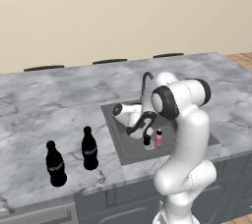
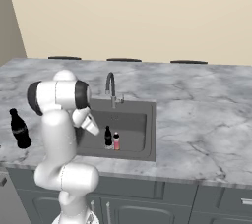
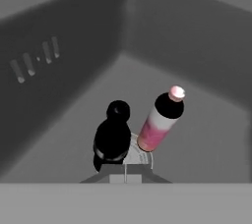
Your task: Place the large bottle from the dining counter next to the other large bottle outside the sink, and place the small bottle from the dining counter next to the other small bottle inside the sink.
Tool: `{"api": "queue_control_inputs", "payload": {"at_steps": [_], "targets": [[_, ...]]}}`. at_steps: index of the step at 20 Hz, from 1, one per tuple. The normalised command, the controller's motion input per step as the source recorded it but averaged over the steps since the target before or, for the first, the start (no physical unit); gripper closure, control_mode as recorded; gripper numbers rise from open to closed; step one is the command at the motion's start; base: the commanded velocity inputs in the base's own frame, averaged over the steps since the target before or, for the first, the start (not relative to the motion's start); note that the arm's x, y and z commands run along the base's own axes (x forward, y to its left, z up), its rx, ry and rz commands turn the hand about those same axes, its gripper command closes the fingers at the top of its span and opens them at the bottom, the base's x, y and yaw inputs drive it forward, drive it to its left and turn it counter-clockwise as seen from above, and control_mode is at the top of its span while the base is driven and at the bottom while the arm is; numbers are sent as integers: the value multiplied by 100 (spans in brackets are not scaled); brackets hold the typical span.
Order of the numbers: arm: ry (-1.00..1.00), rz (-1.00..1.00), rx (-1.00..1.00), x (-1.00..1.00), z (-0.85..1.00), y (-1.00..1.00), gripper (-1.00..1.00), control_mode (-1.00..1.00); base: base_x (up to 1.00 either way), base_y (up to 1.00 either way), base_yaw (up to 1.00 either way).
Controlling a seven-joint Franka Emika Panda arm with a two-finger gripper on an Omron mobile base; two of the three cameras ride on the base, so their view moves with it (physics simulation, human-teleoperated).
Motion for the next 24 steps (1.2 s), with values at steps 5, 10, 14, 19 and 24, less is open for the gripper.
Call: {"api": "queue_control_inputs", "payload": {"at_steps": [5, 10, 14, 19, 24], "targets": [[2, 0, 0, -44, 65, 0, 100, -100, 0, 0, 0], [0, 1, 1, -64, 65, -2, 100, -100, 0, 0, 0], [0, 0, 1, -69, 57, -8, 100, -100, 0, 0, 0], [-14, 2, 5, -83, 28, -29, 100, -100, 0, 0, 0], [-39, 4, 6, -68, 22, -25, 100, -100, 0, 0, 0]]}}
